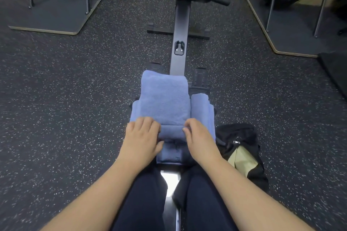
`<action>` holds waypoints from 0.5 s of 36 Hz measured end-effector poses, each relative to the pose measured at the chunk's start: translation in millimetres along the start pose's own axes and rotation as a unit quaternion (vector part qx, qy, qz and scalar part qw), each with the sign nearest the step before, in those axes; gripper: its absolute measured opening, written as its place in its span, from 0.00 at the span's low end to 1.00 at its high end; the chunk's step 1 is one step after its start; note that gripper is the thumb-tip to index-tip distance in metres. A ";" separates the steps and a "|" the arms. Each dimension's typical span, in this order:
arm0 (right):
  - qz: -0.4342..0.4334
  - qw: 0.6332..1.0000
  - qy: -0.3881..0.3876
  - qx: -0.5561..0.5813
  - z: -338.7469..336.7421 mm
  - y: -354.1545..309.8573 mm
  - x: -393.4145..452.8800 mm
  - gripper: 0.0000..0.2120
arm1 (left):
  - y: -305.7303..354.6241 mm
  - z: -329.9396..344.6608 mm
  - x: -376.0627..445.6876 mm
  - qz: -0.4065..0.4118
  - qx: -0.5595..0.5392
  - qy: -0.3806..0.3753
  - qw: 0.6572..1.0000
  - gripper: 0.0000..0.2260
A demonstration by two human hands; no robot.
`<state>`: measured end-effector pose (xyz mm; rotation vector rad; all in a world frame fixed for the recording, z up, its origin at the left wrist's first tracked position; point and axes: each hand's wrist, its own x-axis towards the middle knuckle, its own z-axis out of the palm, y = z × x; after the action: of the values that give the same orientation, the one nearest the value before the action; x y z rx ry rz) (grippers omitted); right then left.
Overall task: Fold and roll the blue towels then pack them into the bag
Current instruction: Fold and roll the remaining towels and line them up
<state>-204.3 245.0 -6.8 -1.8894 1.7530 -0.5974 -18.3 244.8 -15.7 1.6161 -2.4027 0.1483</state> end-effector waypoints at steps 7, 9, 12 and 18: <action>-0.023 0.999 0.023 -0.010 1.6 0.0 0.0 0.04 | -4.4 7.2 8.4 -0.008 0.032 0.022 0.999 0.08; -0.028 0.999 0.028 -0.025 2.9 1.6 0.1 0.05 | -4.4 7.4 9.5 -0.010 0.030 0.018 0.999 0.10; -0.074 0.989 0.089 -0.095 6.4 3.3 -0.5 0.03 | -5.2 6.8 8.7 -0.021 0.024 0.014 0.999 0.10; -0.193 0.963 0.128 -0.135 10.9 -1.5 -1.2 0.07 | -7.2 7.4 8.1 -0.026 0.001 0.032 0.999 0.11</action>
<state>-196.5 246.9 -14.4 -2.4720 1.6965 -0.8073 -15.6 233.2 -21.1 1.6486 -2.3112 0.1907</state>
